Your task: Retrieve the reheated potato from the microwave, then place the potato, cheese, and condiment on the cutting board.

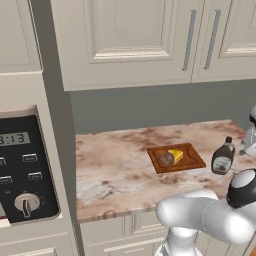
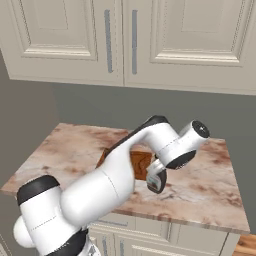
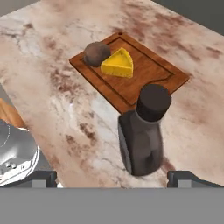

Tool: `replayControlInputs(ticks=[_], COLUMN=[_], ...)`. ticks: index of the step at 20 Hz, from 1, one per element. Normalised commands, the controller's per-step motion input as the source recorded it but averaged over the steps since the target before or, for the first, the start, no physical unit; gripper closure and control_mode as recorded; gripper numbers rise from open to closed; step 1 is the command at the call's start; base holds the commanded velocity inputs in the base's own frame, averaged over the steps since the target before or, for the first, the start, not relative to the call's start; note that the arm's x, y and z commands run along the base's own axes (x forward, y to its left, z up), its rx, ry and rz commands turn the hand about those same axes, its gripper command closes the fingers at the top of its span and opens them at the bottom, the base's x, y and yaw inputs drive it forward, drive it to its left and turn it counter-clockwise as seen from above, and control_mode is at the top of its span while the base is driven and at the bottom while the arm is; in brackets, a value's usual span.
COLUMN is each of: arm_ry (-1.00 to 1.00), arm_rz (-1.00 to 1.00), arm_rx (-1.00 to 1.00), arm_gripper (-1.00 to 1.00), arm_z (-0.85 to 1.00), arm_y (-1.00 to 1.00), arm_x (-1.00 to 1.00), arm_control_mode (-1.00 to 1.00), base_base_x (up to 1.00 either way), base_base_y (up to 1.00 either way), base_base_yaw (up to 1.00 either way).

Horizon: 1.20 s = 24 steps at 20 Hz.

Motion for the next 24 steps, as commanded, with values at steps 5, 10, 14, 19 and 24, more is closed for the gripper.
replayControlInputs(ticks=[5,10,14,19,24], arm_ry=[-0.02,-0.04,-0.01,0.0,-0.01], arm_rz=[0.25,0.15,0.05,0.0,-0.03], arm_rx=[0.12,0.06,0.05,0.01,0.0], arm_gripper=[-1.0,-1.0,-1.0,-1.0,-1.0], arm_z=[-0.07,0.0,-0.01,-0.1,-0.17], arm_y=[-0.11,-0.02,0.01,0.1,0.2], arm_x=[0.0,-0.02,-0.01,-0.04,0.01], arm_control_mode=[-1.0,-1.0,-1.0,-1.0,-1.0], base_base_x=[0.0,0.0,0.0,0.0,0.0], base_base_y=[0.0,0.0,0.0,0.0,0.0], base_base_yaw=[0.0,0.0,0.0,0.0,0.0])
